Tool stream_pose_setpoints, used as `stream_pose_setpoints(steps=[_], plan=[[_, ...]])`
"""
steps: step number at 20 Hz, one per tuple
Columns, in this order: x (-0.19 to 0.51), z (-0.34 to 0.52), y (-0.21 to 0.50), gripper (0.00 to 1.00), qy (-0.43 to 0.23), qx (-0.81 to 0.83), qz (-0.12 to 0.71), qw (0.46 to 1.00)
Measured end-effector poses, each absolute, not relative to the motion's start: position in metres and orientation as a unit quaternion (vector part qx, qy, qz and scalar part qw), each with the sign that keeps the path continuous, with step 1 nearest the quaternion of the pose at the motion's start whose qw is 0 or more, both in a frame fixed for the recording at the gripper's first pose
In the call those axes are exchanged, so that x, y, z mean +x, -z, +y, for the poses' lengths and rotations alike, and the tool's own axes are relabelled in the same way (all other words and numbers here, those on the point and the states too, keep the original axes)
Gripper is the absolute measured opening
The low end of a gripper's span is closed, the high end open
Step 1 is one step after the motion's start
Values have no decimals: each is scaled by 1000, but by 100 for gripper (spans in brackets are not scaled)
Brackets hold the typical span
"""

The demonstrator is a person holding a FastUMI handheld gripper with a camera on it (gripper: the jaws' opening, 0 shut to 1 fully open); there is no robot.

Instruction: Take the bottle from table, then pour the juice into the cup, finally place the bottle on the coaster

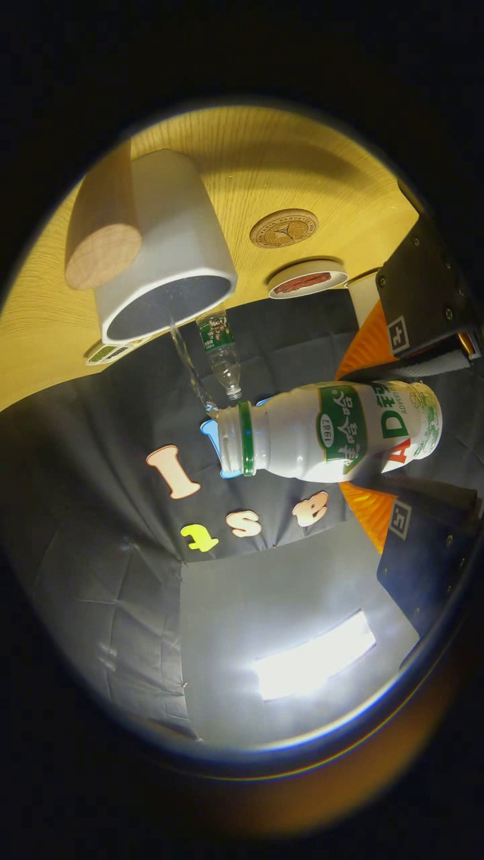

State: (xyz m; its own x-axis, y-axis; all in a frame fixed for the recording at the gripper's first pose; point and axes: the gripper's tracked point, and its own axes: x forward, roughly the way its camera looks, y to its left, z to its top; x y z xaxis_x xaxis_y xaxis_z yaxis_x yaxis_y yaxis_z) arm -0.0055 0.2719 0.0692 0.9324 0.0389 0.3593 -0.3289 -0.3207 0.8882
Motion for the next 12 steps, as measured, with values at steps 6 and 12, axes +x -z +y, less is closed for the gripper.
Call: stream_pose_setpoints(steps=[6,12], plan=[[-6,271,-71,63,-157,805,-94,564],[-4,270,-72,63,-153,815,-97,551]])
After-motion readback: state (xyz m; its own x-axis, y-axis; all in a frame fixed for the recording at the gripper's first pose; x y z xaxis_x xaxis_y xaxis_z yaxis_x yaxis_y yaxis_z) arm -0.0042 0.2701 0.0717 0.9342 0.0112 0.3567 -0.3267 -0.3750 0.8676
